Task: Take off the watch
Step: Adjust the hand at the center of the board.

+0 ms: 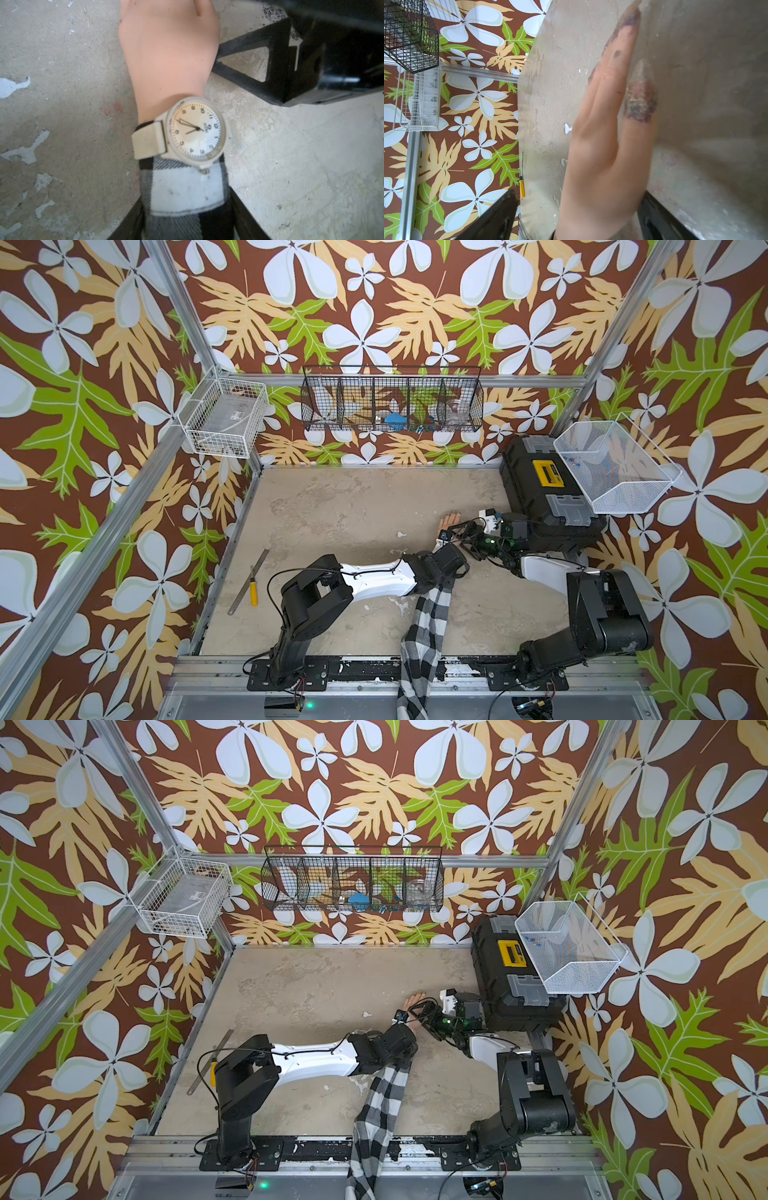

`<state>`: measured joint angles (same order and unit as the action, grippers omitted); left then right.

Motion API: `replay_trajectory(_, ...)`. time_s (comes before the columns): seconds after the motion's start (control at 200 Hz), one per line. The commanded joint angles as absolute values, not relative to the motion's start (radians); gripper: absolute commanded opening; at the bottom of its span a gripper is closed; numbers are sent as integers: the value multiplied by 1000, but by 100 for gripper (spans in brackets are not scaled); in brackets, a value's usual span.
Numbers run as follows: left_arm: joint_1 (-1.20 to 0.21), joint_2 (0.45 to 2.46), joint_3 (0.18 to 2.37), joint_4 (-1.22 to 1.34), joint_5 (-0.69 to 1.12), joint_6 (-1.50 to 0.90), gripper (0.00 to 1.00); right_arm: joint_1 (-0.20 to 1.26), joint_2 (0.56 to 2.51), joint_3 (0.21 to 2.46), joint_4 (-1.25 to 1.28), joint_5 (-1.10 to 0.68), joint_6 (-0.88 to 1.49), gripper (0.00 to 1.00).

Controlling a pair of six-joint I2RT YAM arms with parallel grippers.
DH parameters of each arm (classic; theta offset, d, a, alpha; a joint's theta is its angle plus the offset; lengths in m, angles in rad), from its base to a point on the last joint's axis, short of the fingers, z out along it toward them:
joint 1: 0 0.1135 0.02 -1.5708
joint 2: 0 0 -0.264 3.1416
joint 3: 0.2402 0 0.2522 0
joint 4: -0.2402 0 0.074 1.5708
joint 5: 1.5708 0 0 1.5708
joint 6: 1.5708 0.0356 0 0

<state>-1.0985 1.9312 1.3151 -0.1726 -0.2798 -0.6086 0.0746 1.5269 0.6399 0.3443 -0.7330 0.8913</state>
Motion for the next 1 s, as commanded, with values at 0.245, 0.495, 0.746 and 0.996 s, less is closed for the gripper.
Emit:
replay_trajectory(0.245, -1099, 1914, 1322, -100, -274, -627, 9, 100, 1557, 651, 421, -736, 948, 74)
replay_trajectory(0.495, -1099, 1910, 1323, -97, -277, -626, 9, 108, 1568, 636, 439, -735, 959, 72)
replay_trajectory(0.746, -1098, 1911, 1322, -93, -270, -632, 9, 115, 1579, 611, 479, -739, 981, 63)
replay_trajectory(0.996, -1098, 1901, 1309, -84, -267, -632, 13, 115, 1574, 609, 489, -734, 986, 51)
